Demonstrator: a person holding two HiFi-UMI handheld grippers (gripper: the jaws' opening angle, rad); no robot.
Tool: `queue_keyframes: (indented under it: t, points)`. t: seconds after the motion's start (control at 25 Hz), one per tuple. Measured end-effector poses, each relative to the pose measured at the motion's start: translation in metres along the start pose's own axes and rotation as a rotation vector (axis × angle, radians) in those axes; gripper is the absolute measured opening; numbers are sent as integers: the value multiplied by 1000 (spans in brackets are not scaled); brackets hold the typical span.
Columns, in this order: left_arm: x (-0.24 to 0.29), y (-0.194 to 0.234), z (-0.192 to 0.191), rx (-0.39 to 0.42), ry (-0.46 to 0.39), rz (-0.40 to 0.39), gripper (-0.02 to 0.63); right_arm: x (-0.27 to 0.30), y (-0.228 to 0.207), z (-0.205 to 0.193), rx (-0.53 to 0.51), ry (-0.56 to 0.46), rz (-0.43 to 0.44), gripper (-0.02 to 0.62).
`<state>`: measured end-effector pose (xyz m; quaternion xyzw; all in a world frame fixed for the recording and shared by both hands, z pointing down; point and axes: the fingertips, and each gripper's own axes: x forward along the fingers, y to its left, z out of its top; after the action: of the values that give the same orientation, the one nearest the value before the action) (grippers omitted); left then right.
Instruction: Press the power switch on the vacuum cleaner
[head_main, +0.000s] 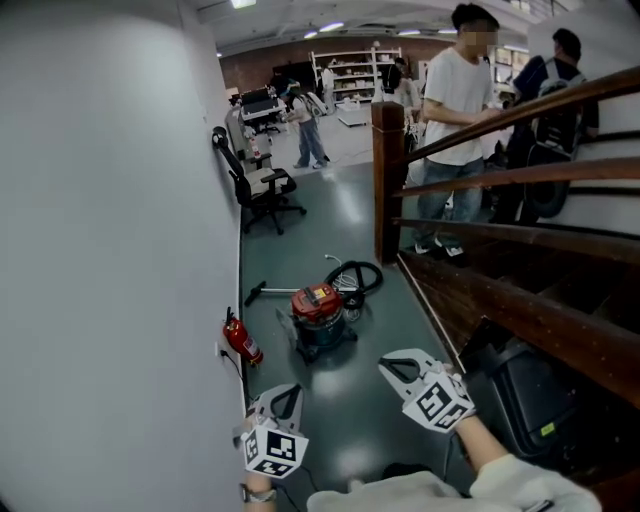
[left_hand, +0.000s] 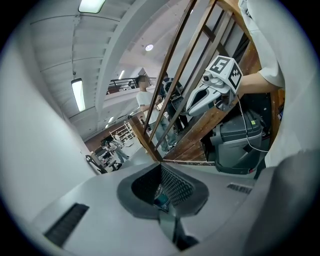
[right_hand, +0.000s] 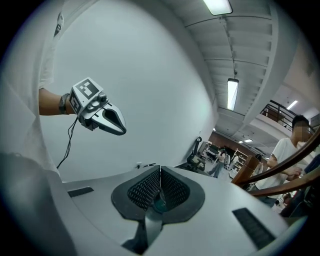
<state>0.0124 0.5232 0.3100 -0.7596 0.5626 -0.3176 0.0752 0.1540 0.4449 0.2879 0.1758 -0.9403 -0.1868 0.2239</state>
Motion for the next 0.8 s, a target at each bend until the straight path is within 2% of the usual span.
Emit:
queue_keyframes:
  t: [0.32,0.6,0.8]
  points:
    - [15,20,-15,-10,-8,-1,2,18,-6,-8,27,14,-22,29]
    - [68,50,-16,-11,-6,-2,2,58,-56,-20,25,11,-29,29]
    - [120,87,-7,-53,-13,25,2,96,-110,-30,42,-19,-9,29]
